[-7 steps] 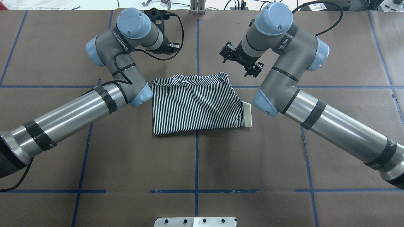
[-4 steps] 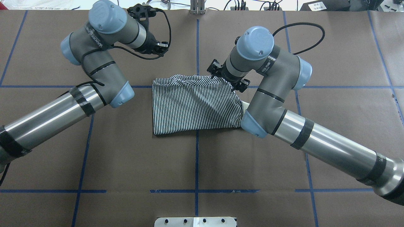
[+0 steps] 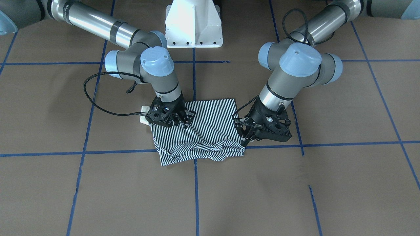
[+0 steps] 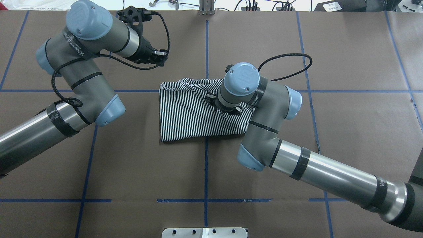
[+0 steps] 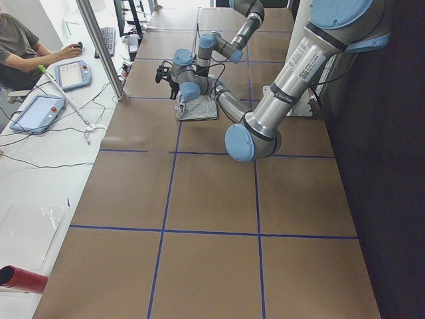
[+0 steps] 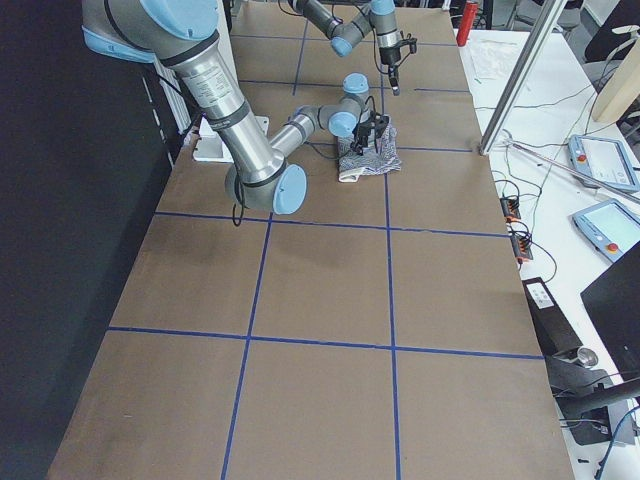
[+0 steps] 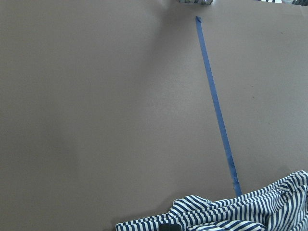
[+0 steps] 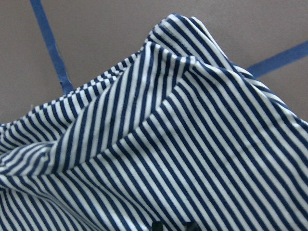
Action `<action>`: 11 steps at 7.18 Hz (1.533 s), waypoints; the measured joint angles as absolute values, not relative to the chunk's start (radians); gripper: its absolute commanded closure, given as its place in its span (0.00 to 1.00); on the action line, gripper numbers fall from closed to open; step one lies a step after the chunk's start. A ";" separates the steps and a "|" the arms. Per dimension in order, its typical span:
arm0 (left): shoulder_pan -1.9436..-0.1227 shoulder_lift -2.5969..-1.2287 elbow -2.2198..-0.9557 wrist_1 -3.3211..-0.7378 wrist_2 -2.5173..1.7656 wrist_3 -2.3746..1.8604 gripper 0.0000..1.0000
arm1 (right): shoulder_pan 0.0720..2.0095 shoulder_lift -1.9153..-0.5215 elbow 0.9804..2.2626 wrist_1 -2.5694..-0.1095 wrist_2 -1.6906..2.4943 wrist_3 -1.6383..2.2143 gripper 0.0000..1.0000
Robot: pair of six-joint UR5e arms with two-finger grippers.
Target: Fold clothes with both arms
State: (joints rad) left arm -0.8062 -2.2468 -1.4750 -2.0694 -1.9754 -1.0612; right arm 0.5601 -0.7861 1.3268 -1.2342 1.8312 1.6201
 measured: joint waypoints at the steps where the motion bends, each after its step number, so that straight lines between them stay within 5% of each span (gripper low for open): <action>1: -0.805 -2.243 -1.482 -2.065 -1.975 -1.070 1.00 | 0.577 -0.736 1.257 -1.233 1.831 1.601 1.00; 7: -0.675 -2.212 -1.510 -2.067 -1.922 -1.227 1.00 | 0.764 -0.572 0.991 -1.199 1.879 1.476 1.00; 11: -0.575 -2.244 -1.433 -2.067 -1.845 -1.262 1.00 | 0.878 -0.689 1.111 -1.202 2.030 1.401 1.00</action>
